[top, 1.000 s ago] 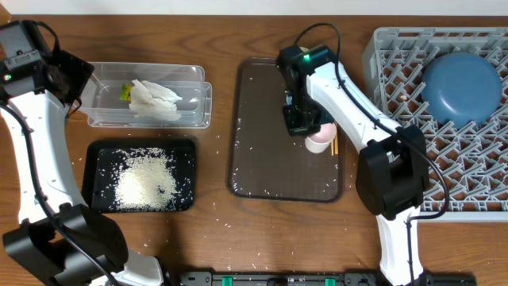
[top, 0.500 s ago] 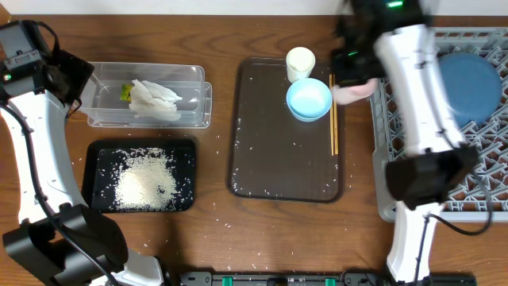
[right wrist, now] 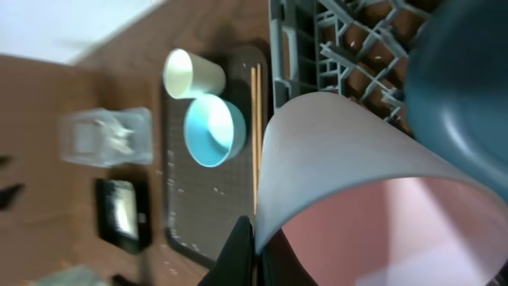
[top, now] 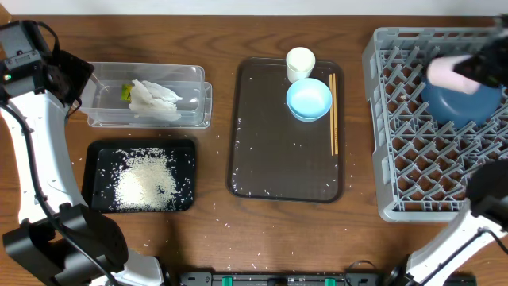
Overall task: Sort waste into correct bins and load items into the dishwasher rack
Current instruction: 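Carry the pink cup into the rack and release it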
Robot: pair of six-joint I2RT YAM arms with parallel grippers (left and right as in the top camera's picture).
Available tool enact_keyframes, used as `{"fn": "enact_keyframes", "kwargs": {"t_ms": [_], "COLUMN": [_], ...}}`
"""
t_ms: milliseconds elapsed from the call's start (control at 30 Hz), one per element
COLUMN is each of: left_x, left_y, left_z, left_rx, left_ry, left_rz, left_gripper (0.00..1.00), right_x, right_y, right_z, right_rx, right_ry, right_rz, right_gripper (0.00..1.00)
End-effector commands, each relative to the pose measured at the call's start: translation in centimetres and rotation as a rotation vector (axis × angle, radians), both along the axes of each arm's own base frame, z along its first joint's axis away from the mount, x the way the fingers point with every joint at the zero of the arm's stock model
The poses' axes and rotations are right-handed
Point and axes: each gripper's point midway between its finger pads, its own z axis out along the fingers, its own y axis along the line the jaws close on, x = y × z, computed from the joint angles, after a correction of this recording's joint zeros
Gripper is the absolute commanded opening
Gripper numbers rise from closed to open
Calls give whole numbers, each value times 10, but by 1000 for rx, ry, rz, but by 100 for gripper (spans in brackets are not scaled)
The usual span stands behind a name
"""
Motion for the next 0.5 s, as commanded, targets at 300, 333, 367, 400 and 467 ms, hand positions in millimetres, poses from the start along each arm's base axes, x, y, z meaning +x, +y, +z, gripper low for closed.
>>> {"fn": "enact_keyframes", "kwargs": {"t_ms": [300, 333, 367, 400, 467], "left_x": [-1, -1, -1, -1, -1], "left_y": [1, 1, 1, 1, 1], "left_z": [5, 5, 5, 5, 5], "left_rx": [1, 1, 1, 1, 1], "left_ry": [-11, -12, -11, -11, -11], "left_rz": [10, 10, 10, 10, 10], "left_gripper": [91, 91, 91, 91, 91], "right_x": [-36, -39, -43, -45, -50], "right_y": [-7, -7, -7, -7, -8], "right_z": [-44, -49, -55, -60, -72], "right_rx": [429, 439, 447, 453, 468], "right_ry": [-96, -87, -81, -77, -62], "right_rz": [-31, -33, -35, -37, -51], "right_gripper": [1, 1, 1, 1, 1]}}
